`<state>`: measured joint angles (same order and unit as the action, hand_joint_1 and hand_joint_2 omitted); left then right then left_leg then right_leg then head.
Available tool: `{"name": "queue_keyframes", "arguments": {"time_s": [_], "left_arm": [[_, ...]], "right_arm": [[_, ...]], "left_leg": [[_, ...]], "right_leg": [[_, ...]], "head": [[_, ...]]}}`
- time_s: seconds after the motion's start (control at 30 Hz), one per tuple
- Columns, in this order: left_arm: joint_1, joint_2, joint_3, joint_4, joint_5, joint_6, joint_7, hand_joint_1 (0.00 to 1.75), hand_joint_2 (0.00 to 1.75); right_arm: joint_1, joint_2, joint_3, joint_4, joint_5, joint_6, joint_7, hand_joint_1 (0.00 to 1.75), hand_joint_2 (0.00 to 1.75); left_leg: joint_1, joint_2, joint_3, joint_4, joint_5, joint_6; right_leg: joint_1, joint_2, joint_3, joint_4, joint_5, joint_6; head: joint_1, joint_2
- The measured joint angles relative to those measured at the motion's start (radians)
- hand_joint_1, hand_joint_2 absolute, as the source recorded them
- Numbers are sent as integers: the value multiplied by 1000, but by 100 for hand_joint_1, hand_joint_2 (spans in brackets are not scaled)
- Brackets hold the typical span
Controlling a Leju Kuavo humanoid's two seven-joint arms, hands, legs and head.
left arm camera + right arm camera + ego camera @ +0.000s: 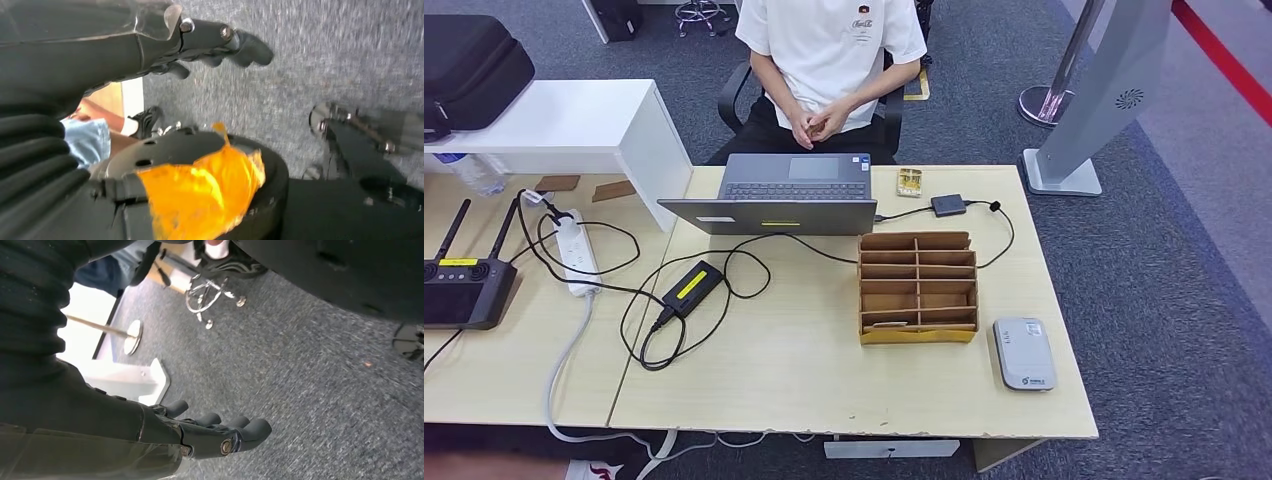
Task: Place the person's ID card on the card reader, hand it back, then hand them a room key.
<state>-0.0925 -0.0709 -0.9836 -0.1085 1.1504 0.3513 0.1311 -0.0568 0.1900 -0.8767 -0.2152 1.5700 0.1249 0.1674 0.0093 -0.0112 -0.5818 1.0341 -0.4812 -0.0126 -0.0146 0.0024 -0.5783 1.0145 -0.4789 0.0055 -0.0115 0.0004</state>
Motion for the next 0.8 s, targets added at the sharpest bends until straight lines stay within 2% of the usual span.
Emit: {"name": "queue_keyframes", "arguments": {"time_s": [0.13,0.27,0.33,0.4,0.47,0.53,0.6,0.7,0.8], "left_arm": [[-3,-4,-10,-2,6,86,-6,0,175],[-3,-4,-11,-2,14,115,-8,0,175],[-3,-4,-9,-2,41,170,-24,0,175],[-2,1,6,9,110,257,-68,0,175],[12,26,37,33,205,317,-133,0,175],[54,75,82,55,289,332,-206,0,175],[114,120,141,70,341,333,-276,0,175],[198,163,225,86,379,333,-352,0,175],[244,178,273,91,400,333,-391,0,175]], "right_arm": [[0,-1,35,7,-4,-19,9,0,175],[-1,-2,50,9,-8,-38,10,0,175],[0,-2,52,10,-17,-83,14,0,175],[2,-3,50,11,-37,-195,24,0,175],[5,-7,41,8,-68,-366,40,0,175],[11,-12,22,0,-102,-546,62,0,175],[20,-18,-3,-7,-129,-677,79,0,175],[35,-27,-35,-14,-149,-762,83,0,175],[41,-29,-55,-16,-158,-778,83,0,175]], "left_leg": [[1,0,0,0,0,0],[1,0,0,0,0,0],[1,0,-1,0,0,0],[1,0,-1,0,0,0],[1,1,-1,-1,-1,-1],[2,3,1,-1,-3,-4],[2,5,3,-1,-5,-5],[2,6,3,-1,-6,-5],[2,5,2,-1,-7,-4]], "right_leg": [[1,0,0,0,0,0],[1,0,0,0,0,0],[1,0,0,0,0,0],[1,0,0,0,0,0],[2,1,1,0,-1,-1],[2,3,1,0,-2,-3],[2,6,1,1,-4,-4],[2,6,0,1,-6,-4],[2,5,0,0,-7,-4]], "head": [[0,0],[0,0],[0,0],[0,0],[1,0],[0,0],[0,0],[0,0],[0,0]]}}
